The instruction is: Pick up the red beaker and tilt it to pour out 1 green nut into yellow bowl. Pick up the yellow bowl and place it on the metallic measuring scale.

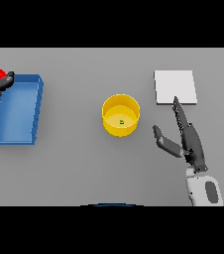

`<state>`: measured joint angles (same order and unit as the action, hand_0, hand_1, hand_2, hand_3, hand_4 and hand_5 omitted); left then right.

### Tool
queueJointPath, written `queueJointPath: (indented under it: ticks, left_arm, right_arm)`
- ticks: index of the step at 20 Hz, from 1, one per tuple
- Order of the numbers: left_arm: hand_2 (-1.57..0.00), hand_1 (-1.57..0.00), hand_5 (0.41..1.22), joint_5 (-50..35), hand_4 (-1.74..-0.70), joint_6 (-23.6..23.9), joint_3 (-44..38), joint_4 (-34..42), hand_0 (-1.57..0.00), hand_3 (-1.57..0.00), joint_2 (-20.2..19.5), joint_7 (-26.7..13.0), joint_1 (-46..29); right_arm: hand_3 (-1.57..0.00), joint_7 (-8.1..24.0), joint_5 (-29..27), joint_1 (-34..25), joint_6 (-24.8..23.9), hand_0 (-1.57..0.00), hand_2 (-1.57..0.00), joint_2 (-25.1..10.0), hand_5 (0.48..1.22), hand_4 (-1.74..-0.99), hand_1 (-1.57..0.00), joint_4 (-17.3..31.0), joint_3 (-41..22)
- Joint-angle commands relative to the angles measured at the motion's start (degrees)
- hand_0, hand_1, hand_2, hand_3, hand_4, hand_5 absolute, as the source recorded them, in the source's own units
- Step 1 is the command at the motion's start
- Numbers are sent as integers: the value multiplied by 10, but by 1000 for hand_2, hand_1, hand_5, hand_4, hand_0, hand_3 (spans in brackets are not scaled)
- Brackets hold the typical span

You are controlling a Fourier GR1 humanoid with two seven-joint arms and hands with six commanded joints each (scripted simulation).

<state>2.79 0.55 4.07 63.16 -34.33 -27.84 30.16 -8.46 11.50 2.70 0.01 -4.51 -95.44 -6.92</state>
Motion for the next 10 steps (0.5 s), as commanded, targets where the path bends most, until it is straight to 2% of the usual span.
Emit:
queueJointPath:
  ticks: [1, 3, 5, 6, 10]
  left_arm:
    - [-653, -687, 683, -20, -1050, -20, -5, 10, -751, -675, -1, -2, -7]
    - [-418, -440, 651, -12, -915, -51, 12, 18, -481, -431, -17, -21, -5]
    - [-267, -281, 632, 2, -843, -57, 26, 13, -307, -276, -18, -33, -8]
    - [-213, -225, 627, 11, -828, -59, 30, 0, -246, -220, -21, -40, 0]
    - [-87, -91, 631, 32, -783, -41, 37, -4, -100, -90, -21, -14, 3]
  right_arm:
    - [1, -6, 0, 5, 2, 1, 1, -1, 671, -1150, 1, 4, 0]
    - [1, -5, -5, 1, 3, 1, 1, 0, 670, -1155, 1, 10, 2]
    - [1, -8, -2, 2, 3, 1, 1, -5, 670, -1155, 1, 7, 3]
    - [1, -7, 5, 3, -1, 1, 1, -5, 665, -1156, 1, 4, 1]
    - [1, 10, 18, -3, -8, 1, 1, -3, 657, -1154, 1, 5, -4]
